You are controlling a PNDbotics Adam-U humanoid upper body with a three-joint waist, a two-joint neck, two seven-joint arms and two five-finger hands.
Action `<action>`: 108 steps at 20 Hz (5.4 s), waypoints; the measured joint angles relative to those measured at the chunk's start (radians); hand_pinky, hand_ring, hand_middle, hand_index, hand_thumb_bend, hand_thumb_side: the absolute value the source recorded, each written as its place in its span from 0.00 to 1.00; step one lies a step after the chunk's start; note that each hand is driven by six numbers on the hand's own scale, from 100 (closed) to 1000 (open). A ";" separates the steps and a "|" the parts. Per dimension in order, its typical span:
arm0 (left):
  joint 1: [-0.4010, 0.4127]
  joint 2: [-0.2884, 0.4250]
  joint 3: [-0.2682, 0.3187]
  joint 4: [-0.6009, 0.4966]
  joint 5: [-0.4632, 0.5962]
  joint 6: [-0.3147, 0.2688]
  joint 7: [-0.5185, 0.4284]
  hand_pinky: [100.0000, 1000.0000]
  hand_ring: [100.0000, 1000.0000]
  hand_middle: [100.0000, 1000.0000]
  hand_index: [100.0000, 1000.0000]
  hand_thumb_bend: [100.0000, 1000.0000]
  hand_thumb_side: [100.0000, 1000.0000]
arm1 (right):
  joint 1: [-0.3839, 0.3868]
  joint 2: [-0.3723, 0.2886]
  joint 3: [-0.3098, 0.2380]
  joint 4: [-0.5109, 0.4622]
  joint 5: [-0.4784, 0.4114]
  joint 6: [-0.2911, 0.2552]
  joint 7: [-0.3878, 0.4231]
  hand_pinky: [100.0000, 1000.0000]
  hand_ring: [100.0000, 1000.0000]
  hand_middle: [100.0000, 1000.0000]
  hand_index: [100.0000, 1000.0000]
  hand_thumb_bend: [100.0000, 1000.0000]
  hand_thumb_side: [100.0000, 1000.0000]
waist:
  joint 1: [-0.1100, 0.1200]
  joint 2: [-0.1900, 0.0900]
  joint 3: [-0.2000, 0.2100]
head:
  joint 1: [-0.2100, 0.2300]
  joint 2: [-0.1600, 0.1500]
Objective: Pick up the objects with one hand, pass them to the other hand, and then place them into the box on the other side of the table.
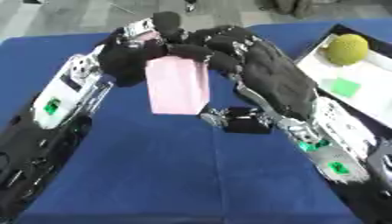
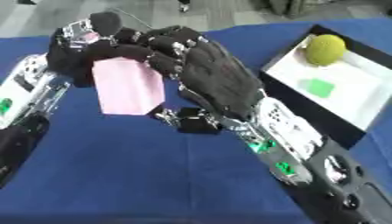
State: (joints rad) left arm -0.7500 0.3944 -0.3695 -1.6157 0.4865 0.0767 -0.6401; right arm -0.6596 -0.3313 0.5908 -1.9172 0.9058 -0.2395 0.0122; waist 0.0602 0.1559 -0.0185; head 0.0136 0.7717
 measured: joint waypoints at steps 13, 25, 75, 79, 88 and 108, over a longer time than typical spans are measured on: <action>-0.029 -0.016 0.128 0.126 -0.002 -0.003 0.100 0.62 0.58 0.62 0.77 0.14 0.89 | -0.004 -0.017 0.031 -0.026 -0.036 -0.017 0.053 0.75 0.62 0.18 0.86 0.14 0.00 | -0.005 0.000 0.004 | -0.036 0.000; -0.003 -0.002 0.214 0.162 -0.010 -0.046 0.299 0.64 0.62 0.65 0.77 0.07 0.79 | 0.063 -0.053 -0.048 0.003 0.000 0.029 0.013 0.74 0.63 0.16 0.87 0.00 0.00 | -0.004 0.000 -0.010 | -0.024 0.000; 0.444 -0.035 0.473 -0.131 -0.099 -0.195 0.425 0.66 0.62 0.64 0.78 0.07 0.71 | 0.161 -0.529 -0.448 0.731 0.199 0.472 0.167 1.00 1.00 1.00 1.00 0.38 0.55 | -0.045 -0.019 0.080 | -0.096 0.001; 0.445 -0.035 0.473 -0.127 -0.101 -0.195 0.425 0.66 0.62 0.64 0.78 0.08 0.71 | 0.156 -0.548 -0.469 0.678 0.271 0.450 0.240 1.00 1.00 1.00 1.00 0.38 0.53 | -0.047 -0.019 0.077 | -0.093 0.001; 0.451 -0.043 0.473 -0.126 -0.104 -0.194 0.421 0.66 0.62 0.64 0.78 0.08 0.71 | 0.148 -0.550 -0.537 0.513 0.408 0.416 0.394 1.00 0.99 1.00 1.00 0.38 0.42 | -0.047 -0.020 0.074 | -0.079 0.001; 0.424 -0.188 0.451 -0.138 -0.232 -0.251 0.419 0.65 0.63 0.64 0.78 0.02 0.66 | 0.251 -0.138 -0.698 -0.015 0.186 0.389 0.191 0.86 0.94 0.78 1.00 0.00 0.37 | -0.004 -0.019 0.021 | -0.015 0.001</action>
State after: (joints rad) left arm -0.3264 0.2060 0.0811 -1.7541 0.2548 -0.1739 -0.2214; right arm -0.4089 -0.4697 -0.1070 -1.9322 1.0914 0.1496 0.2030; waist 0.0564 0.1368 0.0028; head -0.0010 0.7723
